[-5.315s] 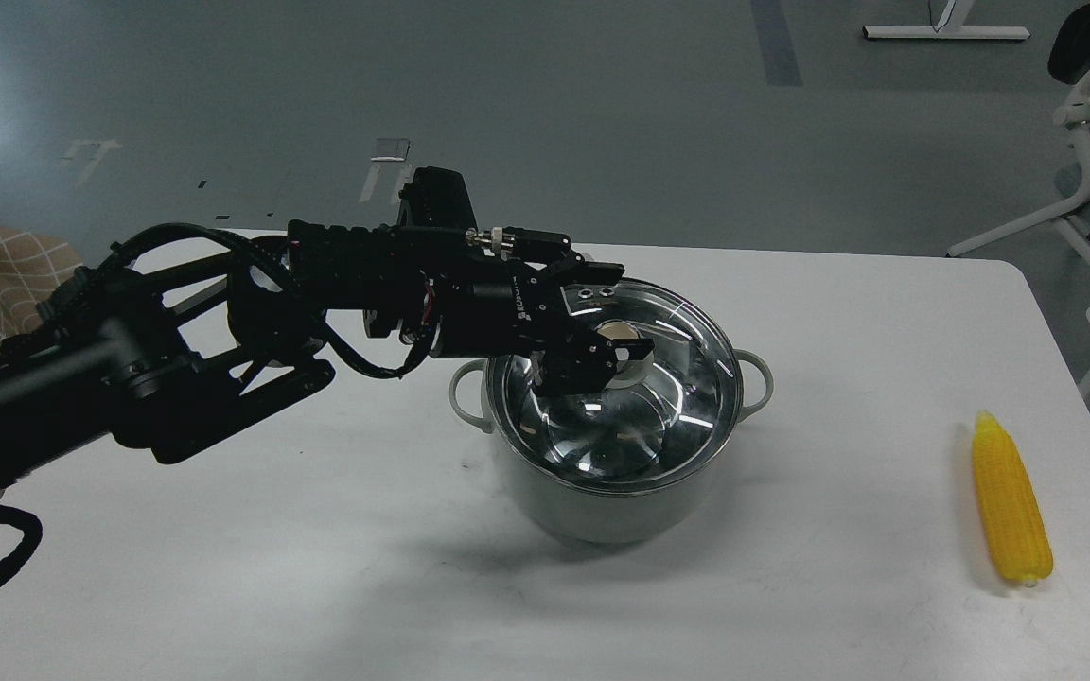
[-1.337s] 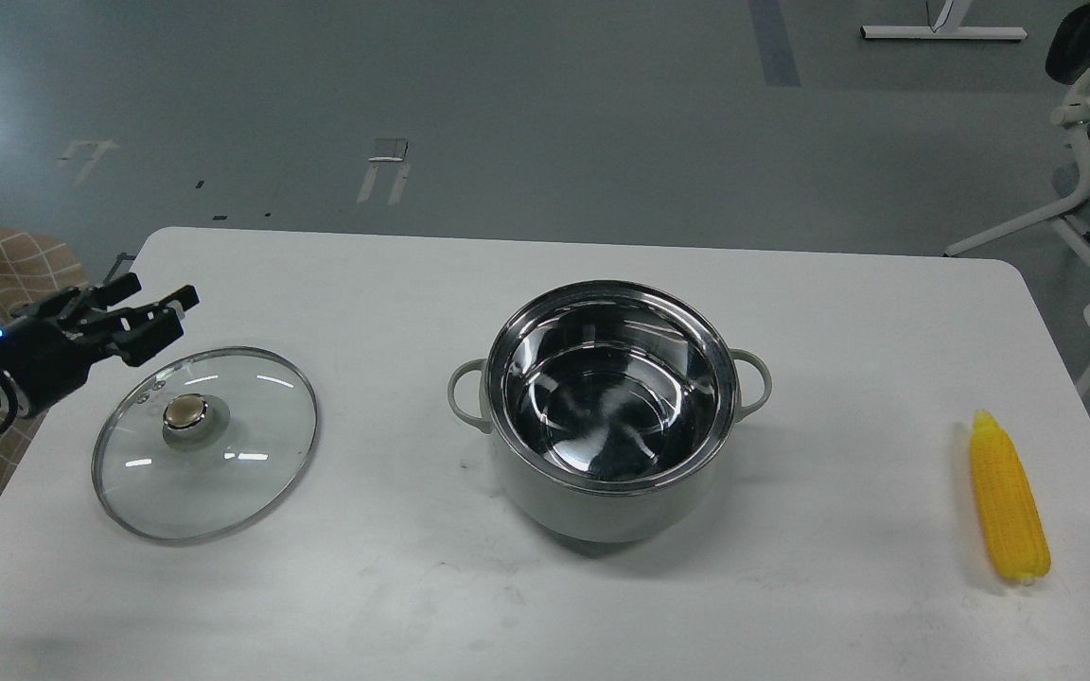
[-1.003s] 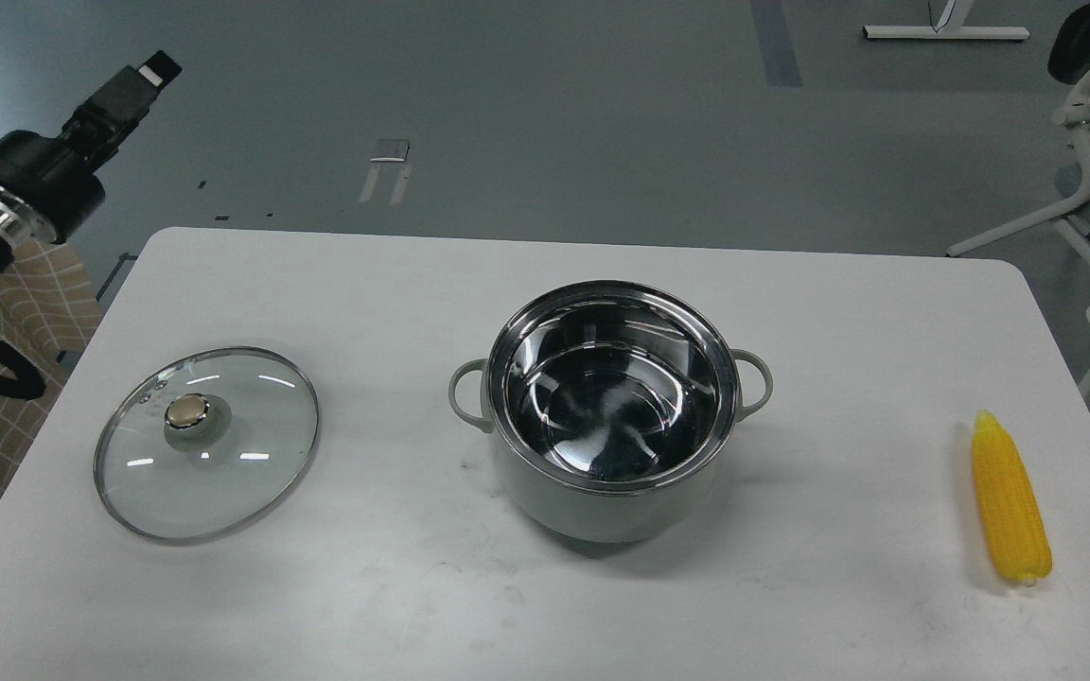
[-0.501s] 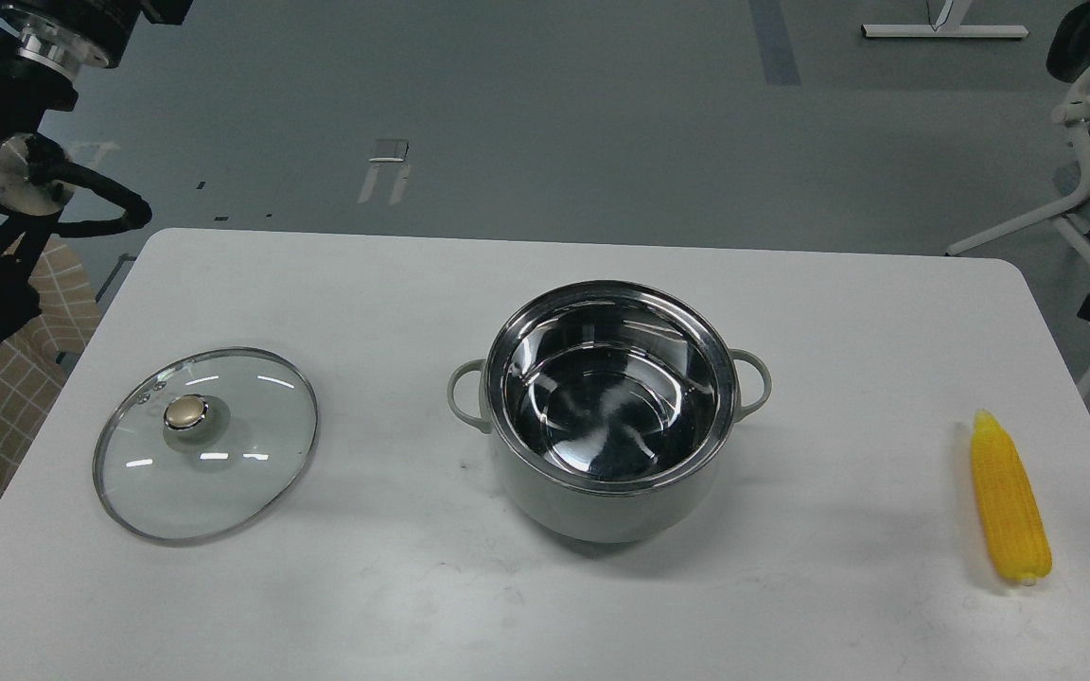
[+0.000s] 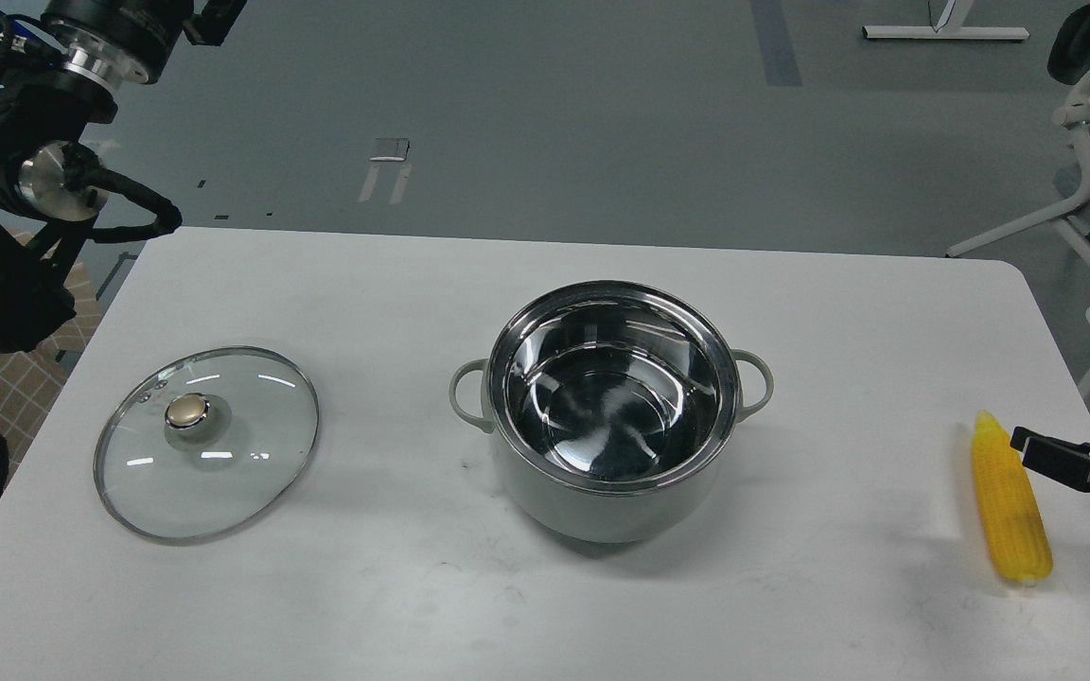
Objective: Open pot and put corn in
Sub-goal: 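Reach the right gripper to the yellow corn cob and grasp it, then lift the corn cob and lower it into the open pot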
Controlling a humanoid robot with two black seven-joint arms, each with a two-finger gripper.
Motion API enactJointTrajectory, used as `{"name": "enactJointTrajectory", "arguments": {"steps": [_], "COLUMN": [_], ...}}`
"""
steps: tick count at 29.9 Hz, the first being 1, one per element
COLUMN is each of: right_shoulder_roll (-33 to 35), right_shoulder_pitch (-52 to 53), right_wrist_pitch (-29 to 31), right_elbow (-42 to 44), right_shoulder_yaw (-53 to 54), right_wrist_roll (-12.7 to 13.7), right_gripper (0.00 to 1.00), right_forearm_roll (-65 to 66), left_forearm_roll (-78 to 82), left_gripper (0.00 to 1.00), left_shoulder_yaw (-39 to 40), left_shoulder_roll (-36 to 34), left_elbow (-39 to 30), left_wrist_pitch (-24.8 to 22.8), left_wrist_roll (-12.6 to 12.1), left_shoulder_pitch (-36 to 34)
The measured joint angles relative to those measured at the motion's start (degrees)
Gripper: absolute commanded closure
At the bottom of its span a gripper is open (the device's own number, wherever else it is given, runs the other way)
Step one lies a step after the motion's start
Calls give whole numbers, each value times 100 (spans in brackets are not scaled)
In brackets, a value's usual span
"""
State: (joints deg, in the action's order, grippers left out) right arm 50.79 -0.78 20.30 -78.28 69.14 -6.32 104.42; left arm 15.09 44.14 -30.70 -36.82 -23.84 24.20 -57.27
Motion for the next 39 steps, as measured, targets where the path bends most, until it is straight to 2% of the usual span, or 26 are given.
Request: {"name": "enactJointTrajectory", "arguments": {"steps": [6, 12, 15, 19, 21, 25, 27, 29, 33, 39], "right_shoulder_roll": [-453, -922, -1067, -1170, -1185, -1169, -1156, -1154, -1192, -1188], "right_shoulder_pitch": [23, 59, 68, 69, 69, 69, 69, 69, 178, 715], "right_wrist_pitch": [-49, -367, -410, -421, -421, -422, -422, -433, -471, -864], "right_elbow": [90, 363, 445, 502, 506, 506, 506, 506, 448, 246], "right_shoulder_yaw": [-69, -69, -105, -185, -201, -208, -208, -204, -70, 275], "right_wrist_roll": [345, 439, 499, 534, 550, 576, 579, 579, 574, 507], "right_gripper": [2, 7, 16, 51, 59, 86, 90, 100, 100, 100], "right_forearm_roll": [221, 783, 855, 863, 863, 860, 849, 836, 794, 782], "left_forearm_roll": [-24, -8, 16, 38, 47, 54, 59, 63, 65, 65], "left_gripper": [2, 2, 2, 2, 2, 2, 2, 2, 2, 2], "left_shoulder_yaw": [32, -11, -27, -46, -52, -55, -55, -55, -55, -55], "left_shoulder_roll": [10, 36, 48, 120, 148, 205, 210, 212, 226, 271], "left_elbow": [26, 8, 6, 6, 6, 7, 7, -2, -16, -34], "left_wrist_pitch": [-5, 77, 78, 70, 80, 88, 89, 89, 95, 99], "left_wrist_roll": [-73, -105, -108, -109, -109, -111, -124, -162, -323, -366], "left_shoulder_pitch": [-12, -84, -120, -122, -122, -122, -122, -126, -131, -156]}}
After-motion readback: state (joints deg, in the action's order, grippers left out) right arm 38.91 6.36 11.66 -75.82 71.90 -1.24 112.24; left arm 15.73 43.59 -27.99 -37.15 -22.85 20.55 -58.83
